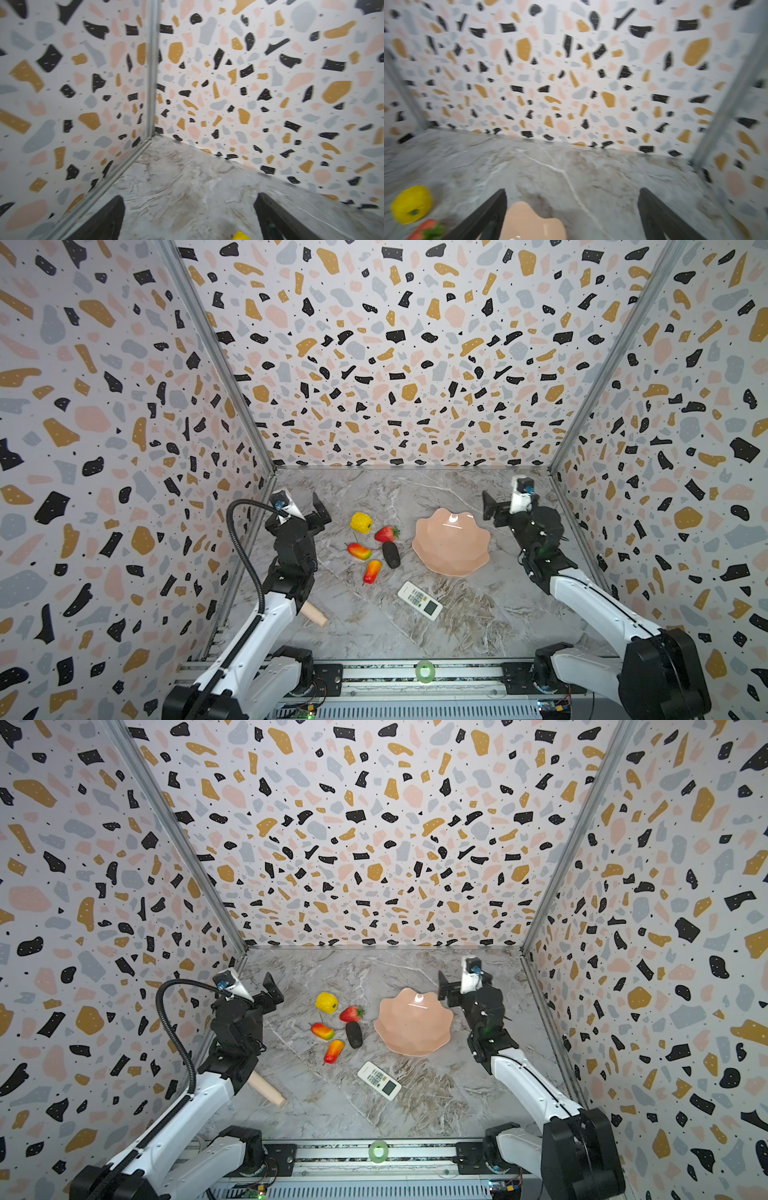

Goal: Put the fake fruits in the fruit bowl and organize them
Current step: 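Move the right gripper over the black avocado beside the fruits, then grasp the black avocado with the right gripper and lift it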

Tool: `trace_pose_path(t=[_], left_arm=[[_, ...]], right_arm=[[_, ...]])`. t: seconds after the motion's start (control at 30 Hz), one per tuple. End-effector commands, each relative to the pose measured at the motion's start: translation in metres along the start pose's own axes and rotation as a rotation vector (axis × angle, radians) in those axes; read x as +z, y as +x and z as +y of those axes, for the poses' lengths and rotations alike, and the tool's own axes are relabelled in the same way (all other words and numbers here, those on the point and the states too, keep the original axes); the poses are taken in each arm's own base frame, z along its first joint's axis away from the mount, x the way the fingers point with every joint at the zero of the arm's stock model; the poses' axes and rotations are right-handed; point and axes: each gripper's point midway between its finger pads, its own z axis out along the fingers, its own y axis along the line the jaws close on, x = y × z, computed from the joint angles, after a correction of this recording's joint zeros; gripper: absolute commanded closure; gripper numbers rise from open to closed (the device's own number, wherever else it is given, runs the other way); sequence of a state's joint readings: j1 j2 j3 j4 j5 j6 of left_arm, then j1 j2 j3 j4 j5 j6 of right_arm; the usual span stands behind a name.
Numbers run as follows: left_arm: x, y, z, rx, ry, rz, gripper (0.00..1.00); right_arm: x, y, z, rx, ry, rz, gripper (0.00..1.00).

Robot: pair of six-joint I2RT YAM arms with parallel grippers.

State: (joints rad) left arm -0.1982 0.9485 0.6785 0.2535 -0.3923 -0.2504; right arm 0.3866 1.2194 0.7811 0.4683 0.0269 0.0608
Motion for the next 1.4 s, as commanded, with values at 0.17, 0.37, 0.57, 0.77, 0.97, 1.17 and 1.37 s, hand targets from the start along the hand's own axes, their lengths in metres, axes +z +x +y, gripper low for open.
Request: trace_pose_path(t=[0.17,0.37,0.57,0.77,0.97,1.17,1.37], left_arm=[[-0.057,0.017,-0.012,0.301,0.152,0.413,0.00],[-0.076,0.018,-0.029,0.303,0.286,0.449,0.00],[-0.075,0.014,-0.041,0.287,0.351,0.423,0.00],[-0.067,0.025,-0.042,0.295,0.351,0.425,0.00],[-0.063,0.030,-0.045,0.292,0.359,0.421,0.00],[-0.062,0.030,-0.048,0.282,0.371,0.425,0.00],[-0.061,0.028,-0.050,0.267,0.376,0.422,0.00]], right_arm=[[0.026,0.082,0.157,-0.041,-0.323,0.484,0.01],[0.039,0.115,0.215,-0.058,-0.363,0.606,0.01],[0.046,0.156,0.232,-0.087,-0.321,0.710,0.03],[0.051,0.181,0.236,-0.122,-0.282,0.779,0.14],[0.052,0.195,0.248,-0.119,-0.321,0.806,0.22],[0.052,0.207,0.257,-0.100,-0.358,0.816,0.26],[0.053,0.217,0.268,-0.084,-0.393,0.817,0.34]])
